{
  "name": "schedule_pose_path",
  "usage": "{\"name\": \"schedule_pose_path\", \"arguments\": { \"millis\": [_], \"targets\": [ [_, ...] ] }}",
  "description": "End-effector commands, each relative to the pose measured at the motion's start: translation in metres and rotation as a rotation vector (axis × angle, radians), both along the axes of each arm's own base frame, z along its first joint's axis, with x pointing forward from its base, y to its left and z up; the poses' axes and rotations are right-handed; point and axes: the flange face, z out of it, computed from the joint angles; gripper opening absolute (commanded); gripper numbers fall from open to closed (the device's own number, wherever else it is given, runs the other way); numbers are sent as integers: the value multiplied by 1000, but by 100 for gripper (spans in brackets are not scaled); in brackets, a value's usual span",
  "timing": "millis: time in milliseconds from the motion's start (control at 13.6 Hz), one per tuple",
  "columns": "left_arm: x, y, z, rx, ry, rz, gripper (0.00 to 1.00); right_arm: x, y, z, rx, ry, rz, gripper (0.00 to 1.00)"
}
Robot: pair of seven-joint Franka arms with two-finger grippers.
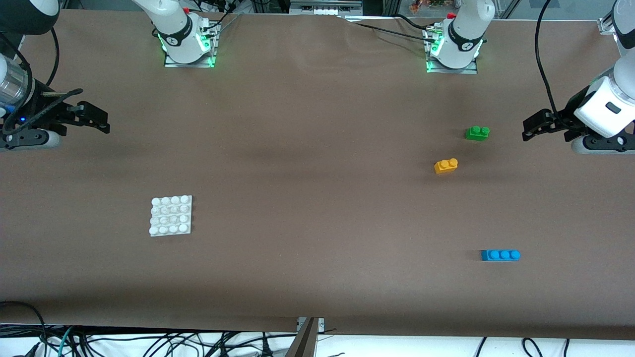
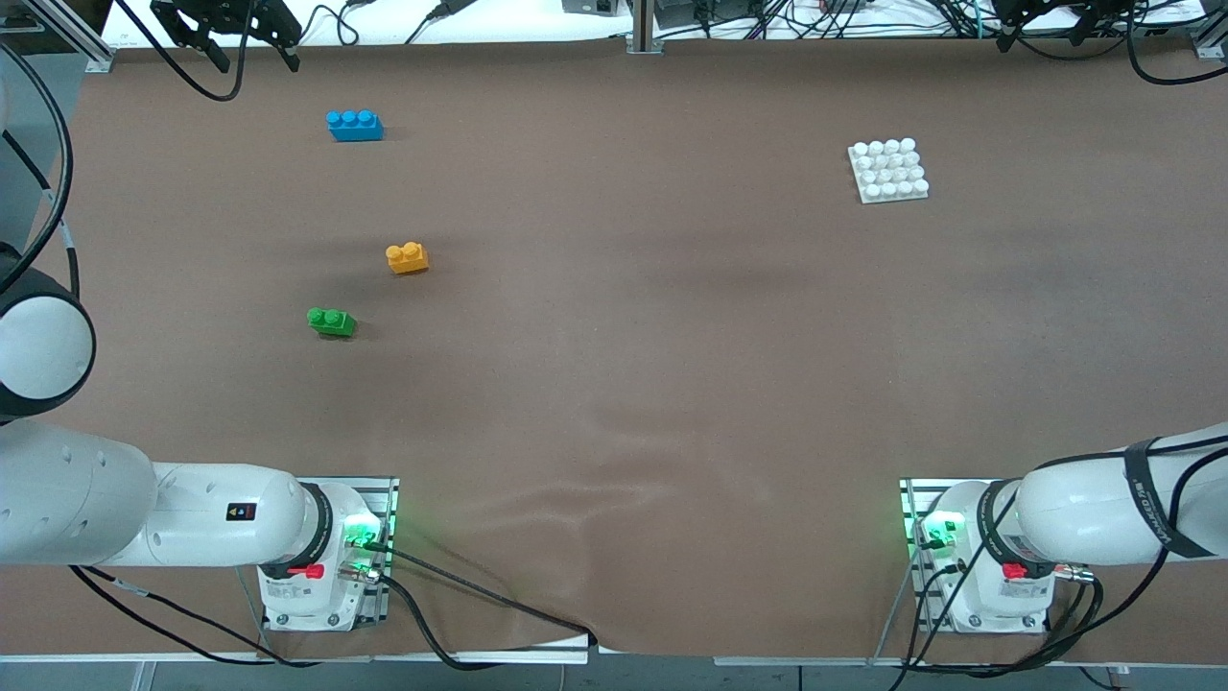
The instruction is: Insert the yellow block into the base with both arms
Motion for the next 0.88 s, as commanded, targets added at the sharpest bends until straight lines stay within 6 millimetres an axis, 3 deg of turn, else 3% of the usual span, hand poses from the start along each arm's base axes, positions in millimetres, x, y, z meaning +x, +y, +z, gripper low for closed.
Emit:
{"name": "schedule_pose_path", "arguments": {
  "millis": [0,806],
  "targets": [
    [4,0,6,9,6,-18,100,1,2,4,0,-2,20,100],
    [4,2,6,9,7,-18,100,0,3,-3,-1,14,20,100]
  ]
}}
